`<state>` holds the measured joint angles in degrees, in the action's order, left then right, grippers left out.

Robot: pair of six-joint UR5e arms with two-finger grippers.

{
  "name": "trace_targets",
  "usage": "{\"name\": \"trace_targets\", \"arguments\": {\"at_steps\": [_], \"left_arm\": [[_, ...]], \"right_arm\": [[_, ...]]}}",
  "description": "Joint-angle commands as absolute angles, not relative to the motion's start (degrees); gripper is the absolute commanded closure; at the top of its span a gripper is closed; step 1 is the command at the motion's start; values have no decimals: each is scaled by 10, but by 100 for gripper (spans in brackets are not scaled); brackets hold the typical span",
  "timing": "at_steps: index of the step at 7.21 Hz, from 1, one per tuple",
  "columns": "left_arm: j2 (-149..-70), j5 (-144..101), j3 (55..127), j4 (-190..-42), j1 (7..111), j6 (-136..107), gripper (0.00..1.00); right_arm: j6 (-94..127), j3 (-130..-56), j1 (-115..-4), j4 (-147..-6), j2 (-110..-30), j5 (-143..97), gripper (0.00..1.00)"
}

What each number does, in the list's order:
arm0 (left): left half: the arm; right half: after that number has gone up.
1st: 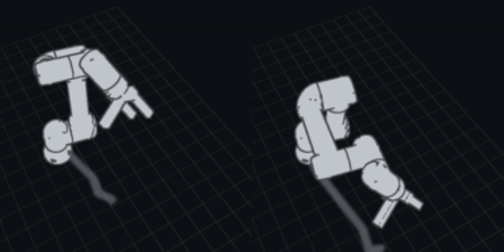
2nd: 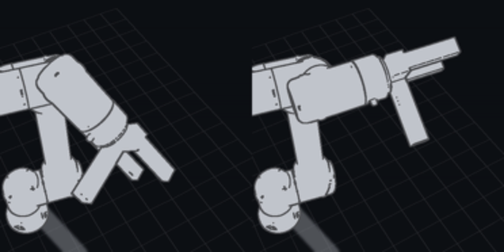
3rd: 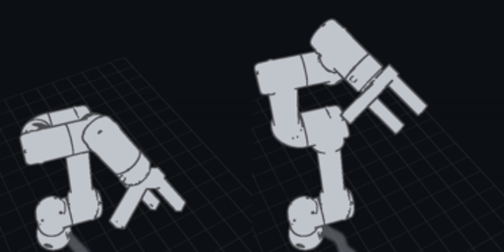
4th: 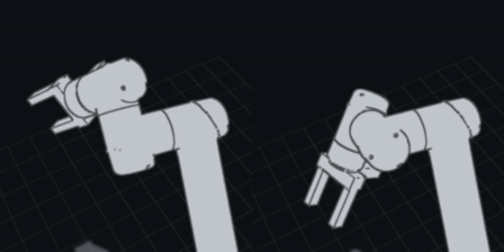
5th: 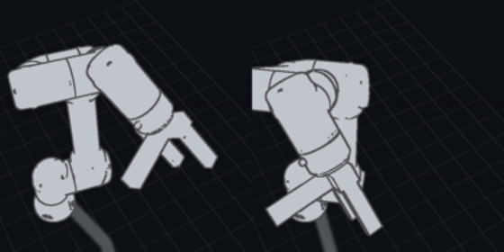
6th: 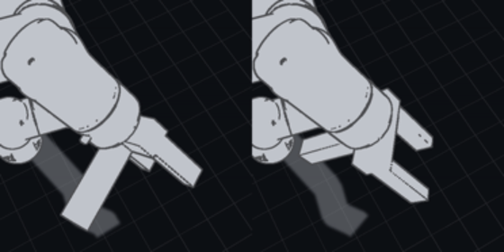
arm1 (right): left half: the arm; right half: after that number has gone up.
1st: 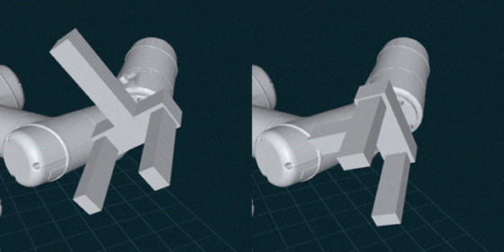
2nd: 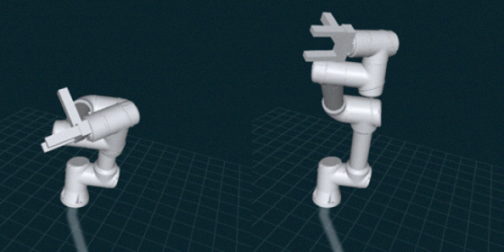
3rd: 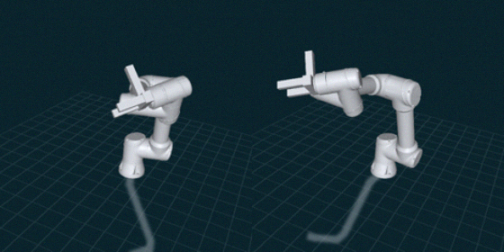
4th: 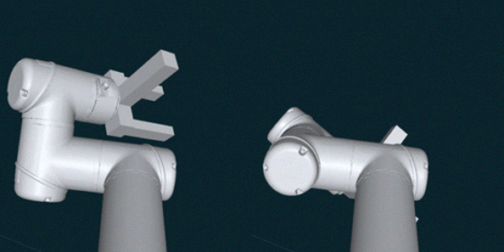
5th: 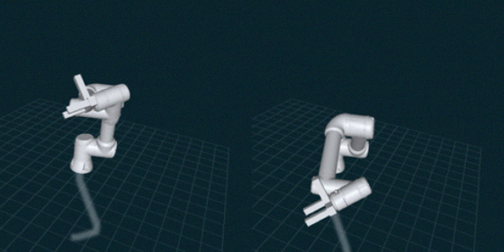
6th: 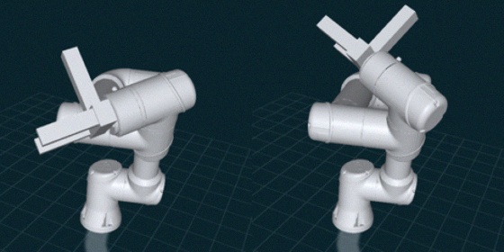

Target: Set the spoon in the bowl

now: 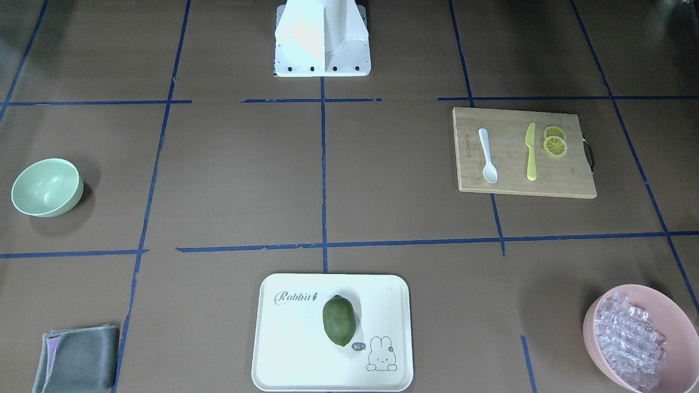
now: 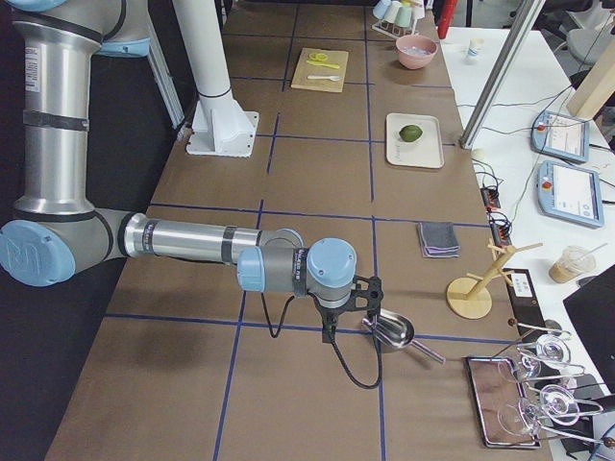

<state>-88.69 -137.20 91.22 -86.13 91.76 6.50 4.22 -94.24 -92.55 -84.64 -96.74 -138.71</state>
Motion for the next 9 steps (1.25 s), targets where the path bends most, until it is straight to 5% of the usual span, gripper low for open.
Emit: {"name": "trace_targets", "arguments": {"at_steps": [1, 9], "left_arm": [[-887, -1372, 912, -862, 918, 65, 0], [-879, -1370, 926, -868, 918, 68, 0]], "right_arm": [[43, -942, -925, -846, -969, -1386, 0], [120, -929, -899, -782, -954, -1384, 0]]}}
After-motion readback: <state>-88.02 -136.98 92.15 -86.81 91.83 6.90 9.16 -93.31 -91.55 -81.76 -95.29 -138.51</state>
